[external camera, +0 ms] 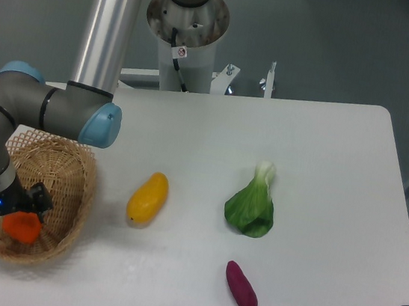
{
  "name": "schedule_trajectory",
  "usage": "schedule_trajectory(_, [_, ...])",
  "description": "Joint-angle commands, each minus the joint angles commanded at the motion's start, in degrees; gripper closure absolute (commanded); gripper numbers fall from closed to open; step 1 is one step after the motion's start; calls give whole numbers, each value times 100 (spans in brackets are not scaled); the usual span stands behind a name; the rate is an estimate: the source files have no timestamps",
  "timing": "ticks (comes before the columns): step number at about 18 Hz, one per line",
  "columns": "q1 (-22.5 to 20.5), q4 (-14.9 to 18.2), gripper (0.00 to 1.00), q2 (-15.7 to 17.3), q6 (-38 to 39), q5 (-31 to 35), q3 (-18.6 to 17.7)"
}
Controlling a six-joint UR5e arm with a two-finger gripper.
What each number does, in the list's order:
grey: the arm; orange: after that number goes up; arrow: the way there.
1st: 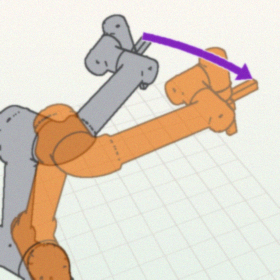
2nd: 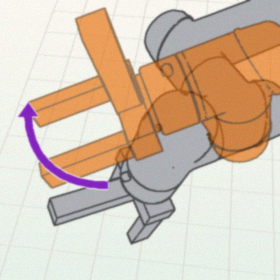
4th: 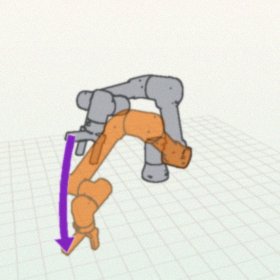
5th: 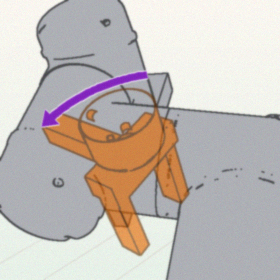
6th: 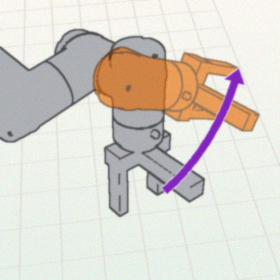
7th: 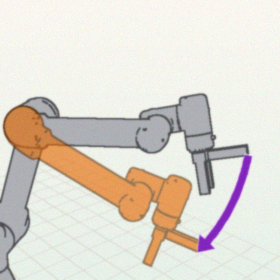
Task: Pick up the orange from the basket
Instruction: 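Close the gripper around the orange inside the basket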
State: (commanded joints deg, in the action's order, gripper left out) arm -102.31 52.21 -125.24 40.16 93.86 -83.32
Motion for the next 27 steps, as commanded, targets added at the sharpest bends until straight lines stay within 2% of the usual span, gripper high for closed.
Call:
schedule_trajectory(6, [0,-9,0,-167,106,9,44])
schedule_trajectory(14, [0,35,0,-176,106,27,9])
schedule_trajectory(19, [0,35,8,-246,97,18,9])
schedule_trajectory(22, [9,53,17,-211,80,-17,-26])
schedule_trajectory(25, [18,53,17,-211,62,-8,-53])
schedule_trajectory(27, [53,96,25,-194,27,-9,-70])
